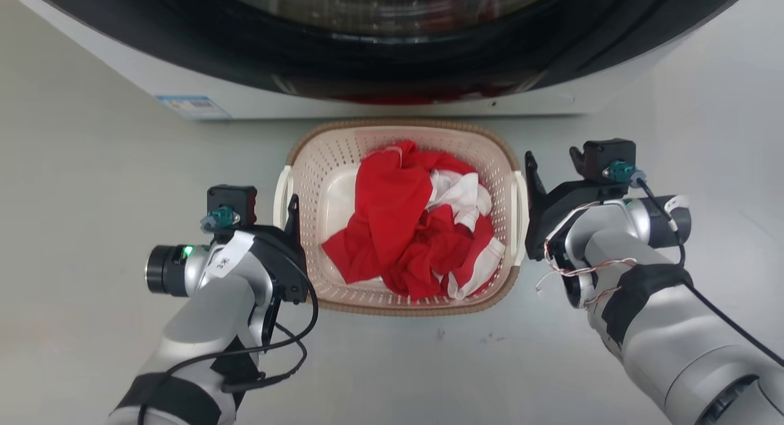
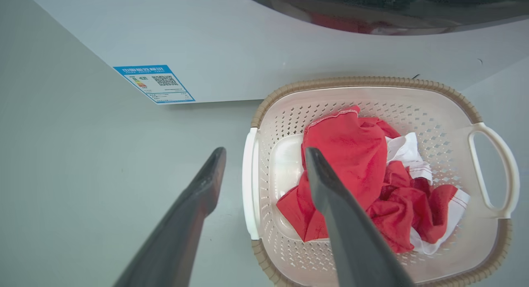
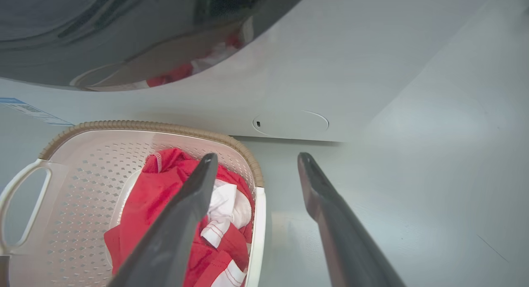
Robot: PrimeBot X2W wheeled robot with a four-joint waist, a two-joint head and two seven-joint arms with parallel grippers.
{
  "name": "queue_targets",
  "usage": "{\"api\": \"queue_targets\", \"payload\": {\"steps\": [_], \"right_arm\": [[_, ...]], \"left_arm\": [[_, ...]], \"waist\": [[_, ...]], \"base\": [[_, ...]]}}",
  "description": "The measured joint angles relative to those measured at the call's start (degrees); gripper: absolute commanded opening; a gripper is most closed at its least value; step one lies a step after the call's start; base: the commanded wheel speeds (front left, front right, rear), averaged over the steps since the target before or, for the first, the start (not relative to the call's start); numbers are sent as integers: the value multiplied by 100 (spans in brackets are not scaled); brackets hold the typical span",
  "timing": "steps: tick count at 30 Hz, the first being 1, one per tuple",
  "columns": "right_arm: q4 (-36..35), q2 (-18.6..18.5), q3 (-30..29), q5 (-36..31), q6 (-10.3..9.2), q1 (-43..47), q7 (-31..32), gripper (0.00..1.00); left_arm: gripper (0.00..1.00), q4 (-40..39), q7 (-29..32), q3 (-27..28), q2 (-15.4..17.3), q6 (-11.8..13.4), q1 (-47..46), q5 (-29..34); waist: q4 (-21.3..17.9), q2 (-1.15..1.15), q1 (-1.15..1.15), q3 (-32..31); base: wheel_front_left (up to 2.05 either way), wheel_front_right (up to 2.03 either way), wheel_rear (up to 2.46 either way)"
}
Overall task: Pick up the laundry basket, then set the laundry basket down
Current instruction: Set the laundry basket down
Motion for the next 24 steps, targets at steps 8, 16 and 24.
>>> {"api": "queue_targets", "payload": {"steps": [8,16,24], "right_arm": [[-376,12,-289,-1,0,414,0,100],[-647,-15,-726,-110,0,1007,0,100],[-1222,-179,-1124,-397,0,1835,0,100]], "left_arm": [[100,-304,0,196,122,-29,469,3],[100,-844,0,355,214,74,1031,182],[100,-1578,0,675,411,198,1813,499]], "waist": [[-48,0,0,-669],[-70,0,-1,-1352],[-68,-1,-1,-2039]], "base": [[0,0,0],[0,0,0],[0,0,0]]}}
